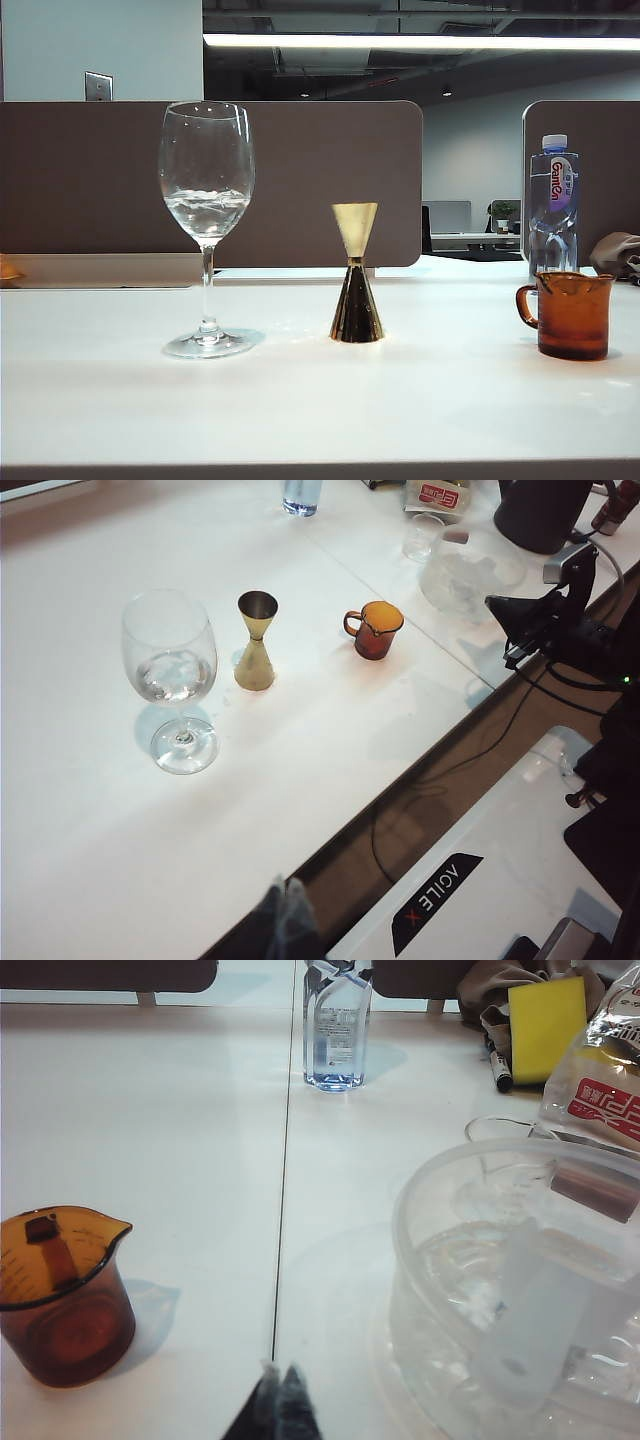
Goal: Pick up the small amber measuring cup and pour the water in it into the jigger, then pick up the jigger and pour the water in it into the wine glass.
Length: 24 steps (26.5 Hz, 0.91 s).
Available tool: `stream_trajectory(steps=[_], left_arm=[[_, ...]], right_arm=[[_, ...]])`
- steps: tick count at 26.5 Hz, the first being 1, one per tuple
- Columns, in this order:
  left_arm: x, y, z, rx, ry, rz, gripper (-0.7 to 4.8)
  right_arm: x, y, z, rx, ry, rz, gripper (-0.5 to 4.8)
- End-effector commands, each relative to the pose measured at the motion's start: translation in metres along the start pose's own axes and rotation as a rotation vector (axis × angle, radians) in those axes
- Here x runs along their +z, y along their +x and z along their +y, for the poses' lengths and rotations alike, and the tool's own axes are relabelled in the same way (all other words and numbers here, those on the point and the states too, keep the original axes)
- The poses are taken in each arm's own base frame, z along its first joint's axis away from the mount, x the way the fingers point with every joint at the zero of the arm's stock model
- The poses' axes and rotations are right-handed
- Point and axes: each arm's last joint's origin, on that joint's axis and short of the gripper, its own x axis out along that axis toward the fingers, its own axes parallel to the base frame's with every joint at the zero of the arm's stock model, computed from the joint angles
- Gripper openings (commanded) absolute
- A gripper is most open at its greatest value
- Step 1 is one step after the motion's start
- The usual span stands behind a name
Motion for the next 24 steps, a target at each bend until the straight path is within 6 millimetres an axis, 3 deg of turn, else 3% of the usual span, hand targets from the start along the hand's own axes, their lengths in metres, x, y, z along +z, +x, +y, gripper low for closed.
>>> stream_trajectory(steps=[1,24], left_arm=[[-0.0003,-0.0006,-0.0001,0.003,0.006,0.003,-0.02],[-0.0003,-0.0006,-0.0001,0.003,0.006,0.003,-0.02]], right_arm=[[-0.0022,0.0008,0.0000,0.000,0.001,0.006,-0.05],[-0.0001,0.0004,-0.0001,0.000,0.035,-0.007,-0.05]])
